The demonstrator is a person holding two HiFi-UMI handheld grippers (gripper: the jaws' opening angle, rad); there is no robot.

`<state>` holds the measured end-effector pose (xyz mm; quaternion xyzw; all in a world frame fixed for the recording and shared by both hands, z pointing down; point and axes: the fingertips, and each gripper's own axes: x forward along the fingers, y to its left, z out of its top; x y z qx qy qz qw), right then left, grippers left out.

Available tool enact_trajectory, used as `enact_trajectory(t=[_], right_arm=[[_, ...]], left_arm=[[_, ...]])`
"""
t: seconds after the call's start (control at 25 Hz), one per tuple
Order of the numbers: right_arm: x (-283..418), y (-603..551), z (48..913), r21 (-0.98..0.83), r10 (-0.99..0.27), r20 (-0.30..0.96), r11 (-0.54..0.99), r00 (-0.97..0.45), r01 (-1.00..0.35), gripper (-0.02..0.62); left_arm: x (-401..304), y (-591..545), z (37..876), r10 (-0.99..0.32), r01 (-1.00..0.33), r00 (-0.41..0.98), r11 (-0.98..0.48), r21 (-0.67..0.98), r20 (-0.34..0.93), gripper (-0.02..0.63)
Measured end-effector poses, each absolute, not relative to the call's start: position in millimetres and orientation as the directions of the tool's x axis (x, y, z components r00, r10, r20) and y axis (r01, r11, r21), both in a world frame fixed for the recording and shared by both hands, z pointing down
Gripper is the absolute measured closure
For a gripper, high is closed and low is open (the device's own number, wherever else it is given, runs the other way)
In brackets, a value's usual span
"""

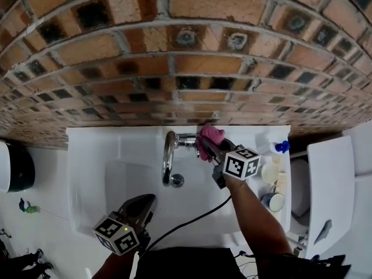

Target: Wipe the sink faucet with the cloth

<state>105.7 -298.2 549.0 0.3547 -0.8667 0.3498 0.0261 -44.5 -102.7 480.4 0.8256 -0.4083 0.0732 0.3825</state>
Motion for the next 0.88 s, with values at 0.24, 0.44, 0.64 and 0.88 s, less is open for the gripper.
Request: enact_trajectory(t=[0.24,0.44,0.64,0.88], right_arm=[[90,-311,550,-0.645,-0.594,0.246,0.49,-0.766,-0.587,0.503],[84,-314,545,-0.66,-0.605,0.242,0.47,-0.758,-0.586,0.503],[83,-308,541,-0.659,-0.618,0.254,0.452,-0.743,-0.601,0.503],[84,-295,531,-0.662,-0.637,0.244,0.441,-0.731,-0.606,0.503]], left_arm=[[-44,-107,493,-0.6,-0.732,0.656,-0.357,0.58,0.459,0.6],[-44,-108,496,-0.593,-0.73,0.657,-0.346,0.59,0.465,0.6],[-46,-105,499,-0.589,-0.728,0.664,-0.369,0.577,0.461,0.6],[-46,-97,496,-0.584,-0.721,0.674,-0.385,0.576,0.453,0.6]])
